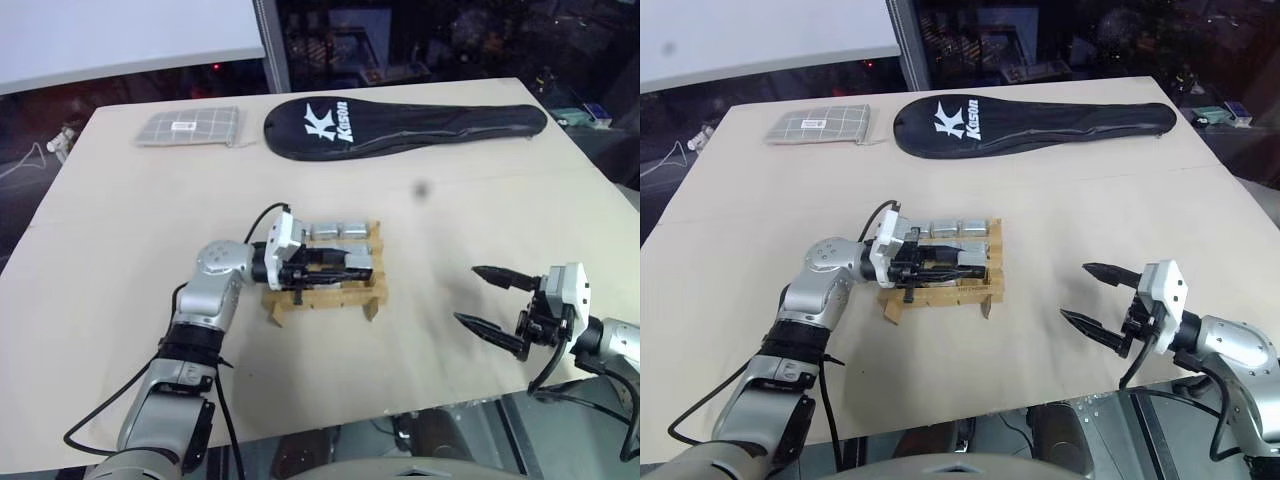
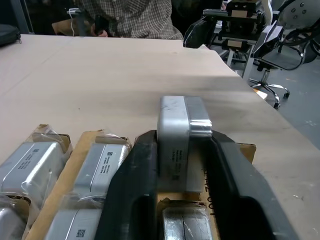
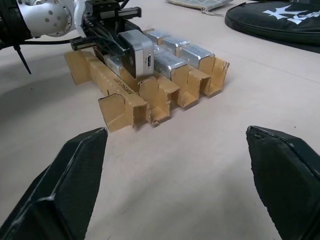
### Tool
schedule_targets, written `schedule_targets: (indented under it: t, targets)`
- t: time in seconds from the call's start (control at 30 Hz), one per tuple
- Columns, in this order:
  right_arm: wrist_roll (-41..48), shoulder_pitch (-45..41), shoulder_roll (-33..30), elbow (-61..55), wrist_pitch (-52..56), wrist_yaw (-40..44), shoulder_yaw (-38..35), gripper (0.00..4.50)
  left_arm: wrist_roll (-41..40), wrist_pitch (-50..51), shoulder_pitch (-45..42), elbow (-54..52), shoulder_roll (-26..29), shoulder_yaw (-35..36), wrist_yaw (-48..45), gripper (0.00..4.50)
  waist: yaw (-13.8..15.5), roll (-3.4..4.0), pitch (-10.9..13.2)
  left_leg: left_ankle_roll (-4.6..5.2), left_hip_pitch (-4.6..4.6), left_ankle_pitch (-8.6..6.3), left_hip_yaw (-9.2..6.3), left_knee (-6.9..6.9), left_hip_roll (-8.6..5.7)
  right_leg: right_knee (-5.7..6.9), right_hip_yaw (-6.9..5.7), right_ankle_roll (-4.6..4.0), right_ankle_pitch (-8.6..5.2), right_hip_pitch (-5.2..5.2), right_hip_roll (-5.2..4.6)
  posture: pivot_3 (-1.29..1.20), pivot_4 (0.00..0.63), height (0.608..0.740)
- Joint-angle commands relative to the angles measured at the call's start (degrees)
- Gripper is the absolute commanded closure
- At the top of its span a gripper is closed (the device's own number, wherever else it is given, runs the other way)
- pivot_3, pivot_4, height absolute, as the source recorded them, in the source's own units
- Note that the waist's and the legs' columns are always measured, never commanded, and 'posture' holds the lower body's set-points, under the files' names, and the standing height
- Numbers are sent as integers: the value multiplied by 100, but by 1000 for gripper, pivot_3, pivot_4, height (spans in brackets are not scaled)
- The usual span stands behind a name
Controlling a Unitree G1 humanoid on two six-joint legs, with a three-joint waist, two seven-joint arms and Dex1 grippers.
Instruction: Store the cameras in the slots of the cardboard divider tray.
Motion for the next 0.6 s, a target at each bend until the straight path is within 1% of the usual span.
schedule_targets:
  t: [0.03,0.07,0.1,0.13,0.37,0.6]
  targets:
    - [39,-46,8,-172,-26,-23,-194,0,132,216,218,57,111,-263,-134,1433,-7,0,-1,0,0,0,0,0,0,0,0,0,0,0,0,0,150,740]
    - [39,-46,6,-174,-23,-25,-194,0,136,223,227,47,140,-280,-160,976,-12,1,-1,0,1,0,-1,0,0,0,1,0,0,0,1,0,150,740]
    - [41,-45,5,-176,-20,-26,-194,0,136,254,239,33,181,-307,-199,389,-15,1,-2,0,1,0,-1,-1,0,0,2,0,0,0,1,0,150,740]
    - [42,-45,3,-177,-18,-27,-194,0,135,273,248,24,209,-326,-224,77,-17,1,-2,0,2,0,0,-2,0,0,3,-1,0,0,2,0,150,740]
    - [45,-86,-13,-153,-5,1,-181,0,-57,259,241,35,97,-194,-148,77,-18,5,-4,0,3,0,-1,-2,1,0,4,-1,-1,0,3,0,150,740]
    - [29,-110,-19,-110,-17,34,-187,0,-130,52,303,-284,236,-155,-355,77,-19,4,-4,0,2,0,1,-3,1,0,4,-1,-1,-1,3,0,150,740]
